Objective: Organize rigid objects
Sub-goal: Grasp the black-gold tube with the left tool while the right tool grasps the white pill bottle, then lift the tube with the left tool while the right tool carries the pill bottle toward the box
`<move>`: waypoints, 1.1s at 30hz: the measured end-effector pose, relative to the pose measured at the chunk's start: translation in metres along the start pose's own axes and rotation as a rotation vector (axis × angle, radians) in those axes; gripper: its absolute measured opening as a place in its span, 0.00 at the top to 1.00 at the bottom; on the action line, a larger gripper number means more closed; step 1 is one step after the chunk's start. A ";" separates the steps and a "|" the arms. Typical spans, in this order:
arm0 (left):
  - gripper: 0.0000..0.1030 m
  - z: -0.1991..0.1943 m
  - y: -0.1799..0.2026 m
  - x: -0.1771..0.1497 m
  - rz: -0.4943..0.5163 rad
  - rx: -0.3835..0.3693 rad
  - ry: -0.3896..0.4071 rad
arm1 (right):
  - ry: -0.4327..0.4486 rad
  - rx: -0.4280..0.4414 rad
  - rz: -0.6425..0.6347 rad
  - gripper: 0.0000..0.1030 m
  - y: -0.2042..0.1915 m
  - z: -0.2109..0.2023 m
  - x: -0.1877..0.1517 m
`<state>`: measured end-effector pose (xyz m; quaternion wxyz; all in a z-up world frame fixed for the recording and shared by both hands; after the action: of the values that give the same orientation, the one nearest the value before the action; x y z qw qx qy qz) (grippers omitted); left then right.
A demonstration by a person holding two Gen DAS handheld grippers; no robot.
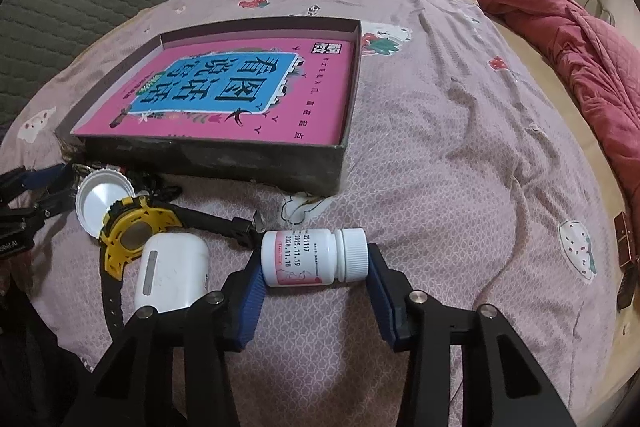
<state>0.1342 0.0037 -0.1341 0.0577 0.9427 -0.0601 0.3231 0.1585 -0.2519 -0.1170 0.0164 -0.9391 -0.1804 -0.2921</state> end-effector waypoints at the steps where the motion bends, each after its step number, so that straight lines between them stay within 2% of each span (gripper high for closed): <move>1: 0.53 0.000 0.001 0.000 0.002 -0.006 -0.001 | 0.004 0.004 0.004 0.54 0.000 -0.002 0.000; 7: 0.55 0.001 0.002 -0.002 -0.007 -0.024 -0.009 | 0.030 0.040 0.041 0.54 0.002 -0.009 0.002; 11: 0.67 0.002 -0.004 -0.001 -0.030 -0.017 -0.008 | 0.046 0.050 0.058 0.54 0.002 -0.013 0.004; 17: 0.69 0.002 -0.004 -0.001 -0.020 -0.010 -0.006 | 0.069 0.049 0.072 0.54 0.001 -0.017 0.007; 22: 0.75 -0.004 0.000 0.000 -0.013 -0.027 0.010 | 0.085 0.069 0.097 0.54 0.000 -0.020 0.011; 33: 0.76 -0.010 0.003 0.000 -0.069 -0.083 0.006 | 0.125 0.133 0.157 0.54 -0.007 -0.026 0.022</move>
<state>0.1278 0.0018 -0.1263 0.1080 0.9400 -0.0407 0.3211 0.1585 -0.2412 -0.0839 0.1129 -0.9271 -0.1240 -0.3353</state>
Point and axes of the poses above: each gripper's, at about its wrist camera, not at the fingertips, and z roughly the way its jaws point, y to its right, x to its top, the point moved 10 cm from there along z, roughly the way its jaws point
